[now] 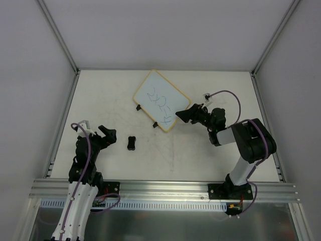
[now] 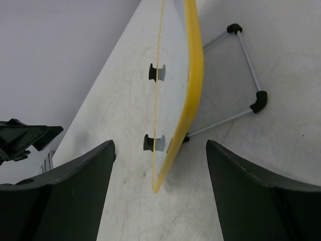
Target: Erase the whiteboard
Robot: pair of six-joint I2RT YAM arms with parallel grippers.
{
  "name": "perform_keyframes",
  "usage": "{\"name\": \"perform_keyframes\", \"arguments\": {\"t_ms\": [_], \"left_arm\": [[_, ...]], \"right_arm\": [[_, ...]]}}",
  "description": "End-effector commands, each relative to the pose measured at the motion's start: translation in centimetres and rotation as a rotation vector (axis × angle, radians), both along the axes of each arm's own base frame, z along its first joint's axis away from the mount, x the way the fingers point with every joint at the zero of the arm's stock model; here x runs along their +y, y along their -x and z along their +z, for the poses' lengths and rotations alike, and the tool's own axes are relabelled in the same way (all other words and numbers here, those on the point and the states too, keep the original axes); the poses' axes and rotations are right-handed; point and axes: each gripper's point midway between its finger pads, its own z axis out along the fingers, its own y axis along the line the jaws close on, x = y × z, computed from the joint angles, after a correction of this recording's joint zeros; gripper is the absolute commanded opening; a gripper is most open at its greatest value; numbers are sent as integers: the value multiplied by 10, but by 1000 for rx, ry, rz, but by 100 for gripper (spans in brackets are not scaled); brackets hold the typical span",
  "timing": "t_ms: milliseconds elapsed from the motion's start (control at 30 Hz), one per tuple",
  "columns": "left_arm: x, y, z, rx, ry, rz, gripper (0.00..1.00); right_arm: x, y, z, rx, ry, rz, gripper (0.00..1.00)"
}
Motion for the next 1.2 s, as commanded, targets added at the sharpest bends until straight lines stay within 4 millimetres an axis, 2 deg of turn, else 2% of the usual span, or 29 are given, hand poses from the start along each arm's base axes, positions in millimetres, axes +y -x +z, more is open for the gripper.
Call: {"name": "perform_keyframes", "arguments": {"t_ms": [0, 200, 400, 433, 667, 700, 767, 800, 1000, 1167], "left_arm": [[0, -4, 9, -36, -5, -7, 99], [0, -4, 9, -34, -5, -7, 99], [-5, -4, 12, -56, -4, -39, 99], [-5, -5, 11, -57, 1, -36, 99], [-13, -7, 9, 3, 7, -82, 99], [-15, -8, 5, 31, 8, -95, 99], [-17, -10, 11, 37, -2, -113, 99], [-21, -11, 12, 44, 1, -138, 99], [-33, -15, 24, 51, 12, -180, 99], [-49, -24, 27, 105, -49, -220, 99]], "right_arm": [[12, -14, 56, -227, -81, 27, 76], [17, -24, 53, -221, -88, 31, 65], [19, -30, 48, -214, -85, 29, 43], [20, -31, 50, -213, -93, 33, 37], [20, -32, 49, -206, -99, 30, 26], [20, -32, 49, -204, -98, 31, 22], [20, -32, 49, -203, -99, 30, 21], [20, -33, 49, -203, -101, 30, 15], [20, -33, 47, -194, -102, 30, 0], [21, -34, 47, -193, -104, 35, 0]]}}
